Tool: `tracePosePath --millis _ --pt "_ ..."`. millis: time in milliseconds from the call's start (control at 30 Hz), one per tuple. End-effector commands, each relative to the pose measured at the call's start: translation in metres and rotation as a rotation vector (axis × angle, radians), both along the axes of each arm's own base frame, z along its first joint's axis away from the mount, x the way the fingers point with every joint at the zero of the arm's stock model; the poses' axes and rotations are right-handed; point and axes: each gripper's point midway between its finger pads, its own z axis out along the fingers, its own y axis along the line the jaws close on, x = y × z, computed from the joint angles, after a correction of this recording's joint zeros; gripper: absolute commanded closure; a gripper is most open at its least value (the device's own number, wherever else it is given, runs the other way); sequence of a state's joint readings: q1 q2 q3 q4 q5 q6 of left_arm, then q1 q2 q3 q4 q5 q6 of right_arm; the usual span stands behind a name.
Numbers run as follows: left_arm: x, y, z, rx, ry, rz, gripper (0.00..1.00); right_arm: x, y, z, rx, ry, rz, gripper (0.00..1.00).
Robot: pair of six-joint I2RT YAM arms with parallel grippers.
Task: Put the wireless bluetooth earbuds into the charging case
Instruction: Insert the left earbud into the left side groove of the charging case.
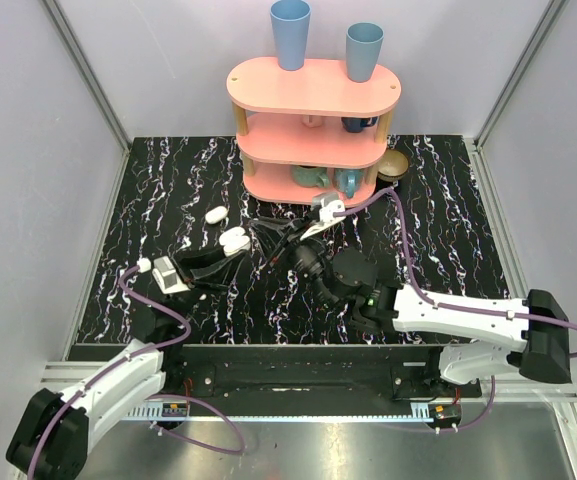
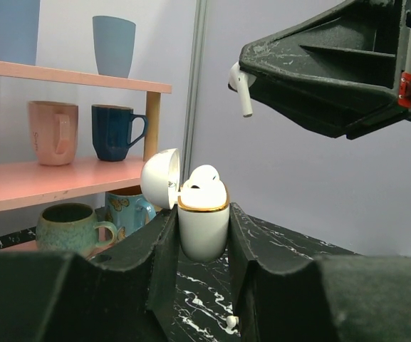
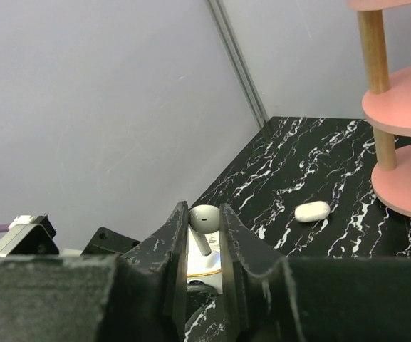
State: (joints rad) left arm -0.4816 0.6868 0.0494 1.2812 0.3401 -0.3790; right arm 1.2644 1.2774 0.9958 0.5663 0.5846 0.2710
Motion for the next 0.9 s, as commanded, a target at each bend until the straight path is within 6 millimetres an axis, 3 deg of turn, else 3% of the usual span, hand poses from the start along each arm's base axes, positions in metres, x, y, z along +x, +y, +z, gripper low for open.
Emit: tracePosePath --millis 0,267,867 --pt "-0.011 0.01 0.029 -0.064 -0.136 0.042 1.0 -0.006 0.006 0.032 0.068 -0.051 -0.004 1.0" --pt "-0.011 0.009 0.027 -0.063 -0.138 0.043 1.0 -0.008 0.026 0.024 0.04 -0.044 0.014 1.0" --pt "-0.017 0.015 0.029 -0.083 -0.158 0.056 1.0 -0.01 0.05 0.002 0.011 0.007 0.058 1.0"
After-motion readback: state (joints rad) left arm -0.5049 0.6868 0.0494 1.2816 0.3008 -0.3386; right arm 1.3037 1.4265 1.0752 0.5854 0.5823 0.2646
